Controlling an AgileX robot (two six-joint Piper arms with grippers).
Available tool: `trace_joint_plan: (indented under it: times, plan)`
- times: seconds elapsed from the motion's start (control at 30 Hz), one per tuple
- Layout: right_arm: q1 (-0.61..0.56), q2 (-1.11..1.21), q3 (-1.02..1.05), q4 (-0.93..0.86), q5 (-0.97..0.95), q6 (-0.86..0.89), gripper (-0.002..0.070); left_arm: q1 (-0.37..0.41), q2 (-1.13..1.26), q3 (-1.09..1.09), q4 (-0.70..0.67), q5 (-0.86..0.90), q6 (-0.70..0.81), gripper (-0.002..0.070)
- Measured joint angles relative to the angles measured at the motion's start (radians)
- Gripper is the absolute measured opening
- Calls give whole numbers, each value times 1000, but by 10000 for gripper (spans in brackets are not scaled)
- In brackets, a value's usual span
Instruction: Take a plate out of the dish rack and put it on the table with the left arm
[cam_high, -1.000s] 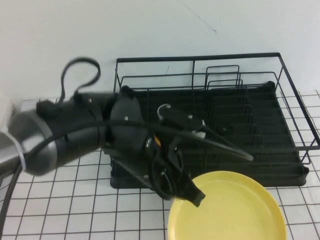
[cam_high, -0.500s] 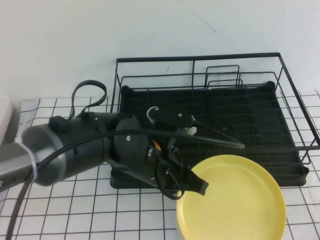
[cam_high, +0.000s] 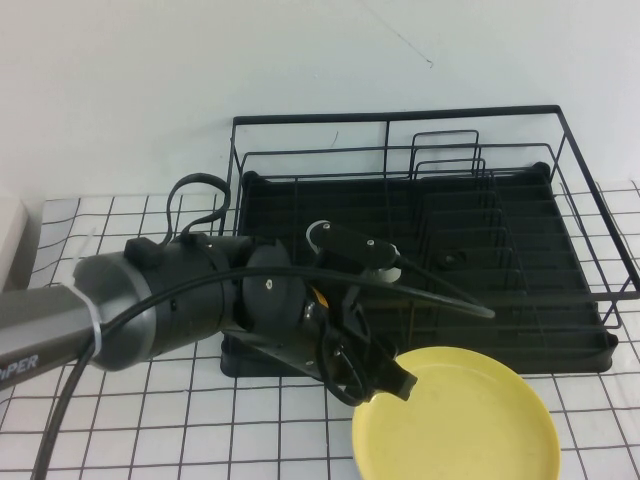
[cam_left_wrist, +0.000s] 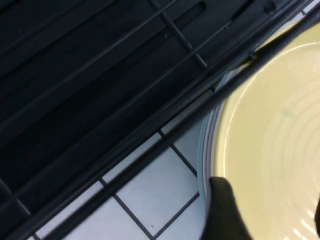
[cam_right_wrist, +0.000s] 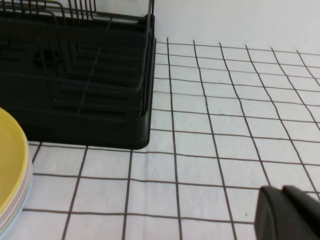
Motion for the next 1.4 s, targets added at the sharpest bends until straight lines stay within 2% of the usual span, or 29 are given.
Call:
trace_joint_plan:
  times: [0.07,0.17,0.23,0.4,0.5,0.87,1.4]
  plan:
    - [0,0,0,0,0,0,-3,0,0,0,0,-4,2,374]
    - [0,0,0,0,0,0,-3,0,-19,0,5,-4,2,367]
    - [0,0,0,0,0,0,-3,0,-48,1,23,-4,2,319]
    - [0,0,0,0,0,0,-3,0,-163,1,94,3,-6,74]
    - [0,0,0,0,0,0,-3,0,-247,1,127,12,-17,22]
    - [0,0,0,0,0,0,-3,0,-504,1,148,53,-23,1]
    - [0,0,0,0,0,0,-3,8,-480,2,148,94,-14,0]
